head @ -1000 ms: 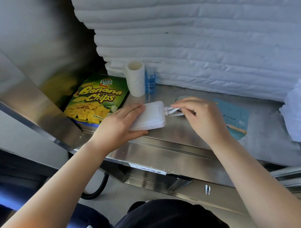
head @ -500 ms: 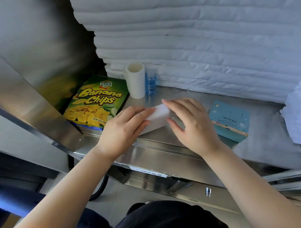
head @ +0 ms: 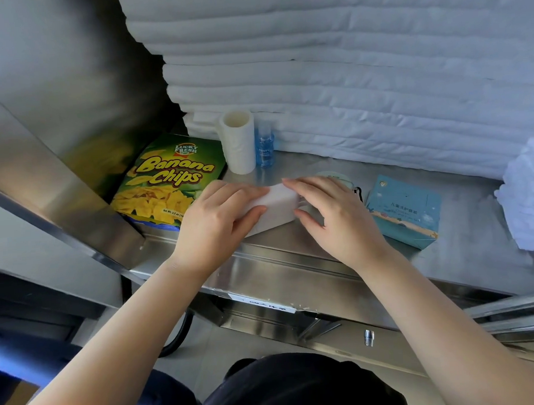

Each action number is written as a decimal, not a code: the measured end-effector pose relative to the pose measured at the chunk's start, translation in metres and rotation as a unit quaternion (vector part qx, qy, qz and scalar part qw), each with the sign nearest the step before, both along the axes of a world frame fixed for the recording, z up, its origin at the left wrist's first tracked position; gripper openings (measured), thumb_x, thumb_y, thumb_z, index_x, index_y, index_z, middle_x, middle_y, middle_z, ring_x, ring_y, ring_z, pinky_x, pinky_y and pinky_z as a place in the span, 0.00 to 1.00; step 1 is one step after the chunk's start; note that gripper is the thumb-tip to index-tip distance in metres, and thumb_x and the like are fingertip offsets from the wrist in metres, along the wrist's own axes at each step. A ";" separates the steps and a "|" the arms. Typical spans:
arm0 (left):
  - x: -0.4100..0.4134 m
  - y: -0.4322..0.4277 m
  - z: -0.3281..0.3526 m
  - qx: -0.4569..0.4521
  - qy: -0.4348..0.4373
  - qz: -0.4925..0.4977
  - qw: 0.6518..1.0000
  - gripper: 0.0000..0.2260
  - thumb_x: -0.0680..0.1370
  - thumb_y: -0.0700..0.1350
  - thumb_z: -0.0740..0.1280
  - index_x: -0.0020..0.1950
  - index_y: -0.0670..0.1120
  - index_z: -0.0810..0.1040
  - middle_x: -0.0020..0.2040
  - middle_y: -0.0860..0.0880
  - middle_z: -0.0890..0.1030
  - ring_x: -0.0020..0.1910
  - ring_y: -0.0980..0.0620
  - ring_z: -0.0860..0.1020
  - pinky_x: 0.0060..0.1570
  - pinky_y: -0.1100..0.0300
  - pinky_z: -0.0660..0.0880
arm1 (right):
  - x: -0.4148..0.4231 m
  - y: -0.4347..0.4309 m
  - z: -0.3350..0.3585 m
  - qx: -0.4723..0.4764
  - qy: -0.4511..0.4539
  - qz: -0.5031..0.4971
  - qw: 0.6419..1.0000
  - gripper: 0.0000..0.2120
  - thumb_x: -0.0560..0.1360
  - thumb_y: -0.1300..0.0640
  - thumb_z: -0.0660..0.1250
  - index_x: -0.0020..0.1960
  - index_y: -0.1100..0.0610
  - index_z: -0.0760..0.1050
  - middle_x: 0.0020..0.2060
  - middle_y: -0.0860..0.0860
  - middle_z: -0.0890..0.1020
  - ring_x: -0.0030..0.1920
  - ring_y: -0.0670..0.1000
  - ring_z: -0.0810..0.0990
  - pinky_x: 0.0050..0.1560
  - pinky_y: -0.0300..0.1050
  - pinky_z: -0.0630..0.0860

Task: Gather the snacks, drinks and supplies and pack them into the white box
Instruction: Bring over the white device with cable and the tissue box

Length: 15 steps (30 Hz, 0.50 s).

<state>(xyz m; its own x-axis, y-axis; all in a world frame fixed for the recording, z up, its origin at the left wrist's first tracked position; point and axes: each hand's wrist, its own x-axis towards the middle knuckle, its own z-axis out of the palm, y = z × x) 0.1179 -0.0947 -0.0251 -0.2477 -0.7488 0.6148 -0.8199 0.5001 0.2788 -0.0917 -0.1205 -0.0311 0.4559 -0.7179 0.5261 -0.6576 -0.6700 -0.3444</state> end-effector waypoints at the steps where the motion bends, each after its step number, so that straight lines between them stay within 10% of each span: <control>1: 0.001 0.001 -0.001 -0.001 -0.008 -0.001 1.000 0.13 0.77 0.50 0.65 0.57 0.44 0.80 0.50 0.48 0.81 0.48 0.47 0.76 0.45 0.56 0.74 | 0.000 0.001 0.001 0.001 -0.009 0.000 1.000 0.21 0.73 0.63 0.70 0.65 0.57 0.74 0.55 0.52 0.79 0.53 0.55 0.78 0.54 0.50 0.75; 15: 0.003 0.034 -0.048 -0.131 -0.115 0.045 0.984 0.19 0.76 0.43 0.69 0.66 0.50 0.72 0.55 0.51 0.73 0.48 0.47 0.71 0.46 0.55 0.68 | 0.020 0.005 -0.007 0.012 -0.017 0.037 0.999 0.11 0.68 0.69 0.73 0.49 0.62 0.79 0.55 0.52 0.82 0.50 0.53 0.83 0.44 0.45 0.77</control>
